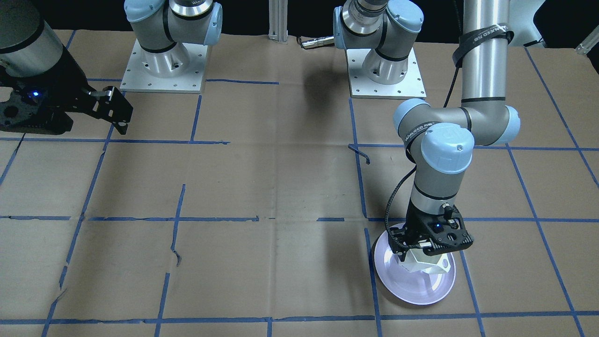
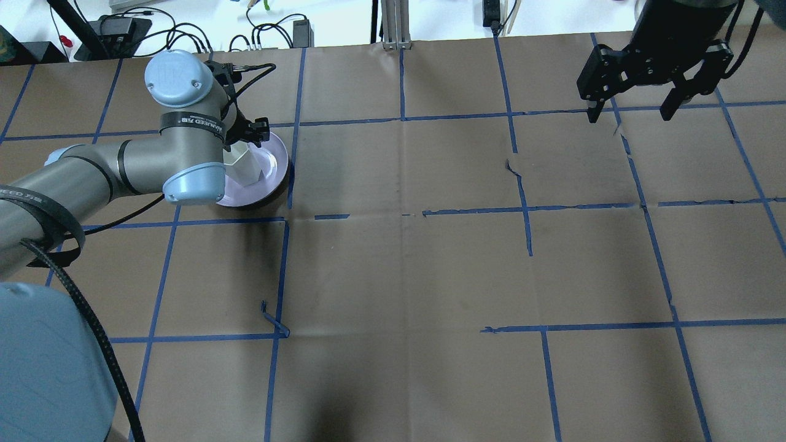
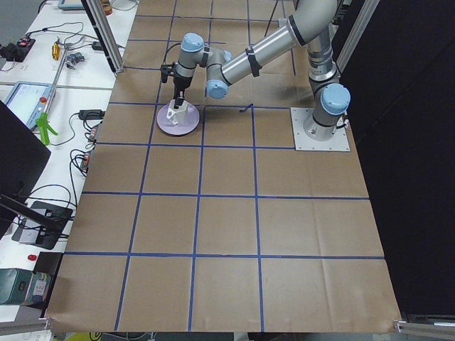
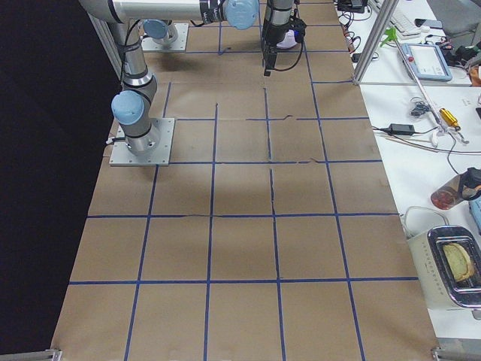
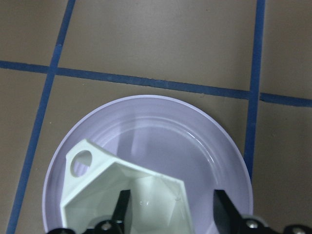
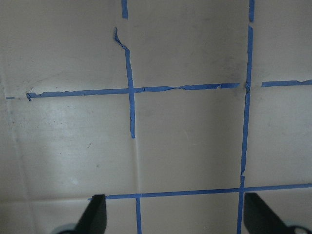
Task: Flip cup and place on plate
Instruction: 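Carry the upright cup over the lavender plate and lower it, then open the left gripper and raise it away from the cup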
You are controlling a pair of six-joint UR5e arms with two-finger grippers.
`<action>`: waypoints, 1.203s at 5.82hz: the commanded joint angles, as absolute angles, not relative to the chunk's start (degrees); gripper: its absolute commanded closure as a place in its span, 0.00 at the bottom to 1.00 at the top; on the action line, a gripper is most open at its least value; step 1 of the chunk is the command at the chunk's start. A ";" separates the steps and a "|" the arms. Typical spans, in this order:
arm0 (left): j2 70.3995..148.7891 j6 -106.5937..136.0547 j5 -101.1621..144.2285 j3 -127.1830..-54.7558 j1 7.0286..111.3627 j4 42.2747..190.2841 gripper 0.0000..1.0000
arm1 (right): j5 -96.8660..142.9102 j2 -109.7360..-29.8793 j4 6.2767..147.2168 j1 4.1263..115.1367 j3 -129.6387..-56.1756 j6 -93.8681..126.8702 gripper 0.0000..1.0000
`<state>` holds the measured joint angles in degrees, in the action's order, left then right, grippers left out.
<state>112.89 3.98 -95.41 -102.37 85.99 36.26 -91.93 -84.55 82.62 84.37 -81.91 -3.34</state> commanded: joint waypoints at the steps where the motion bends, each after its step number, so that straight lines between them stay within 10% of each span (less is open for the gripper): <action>1: 105.08 3.87 -94.14 -96.37 85.43 58.30 0.00 | -91.93 -84.55 82.62 84.38 -81.91 -3.34 0.00; 4: 95.74 4.22 -87.40 -86.07 86.92 91.85 0.00 | -91.93 -84.55 82.62 84.38 -81.91 -3.34 0.00; 7: 93.26 5.01 -90.87 -84.81 92.64 95.10 0.00 | -91.93 -84.55 82.62 84.38 -81.91 -3.34 0.00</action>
<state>93.92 4.88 -89.89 -84.95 91.88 94.57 -91.93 -84.55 82.62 84.37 -81.91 -3.34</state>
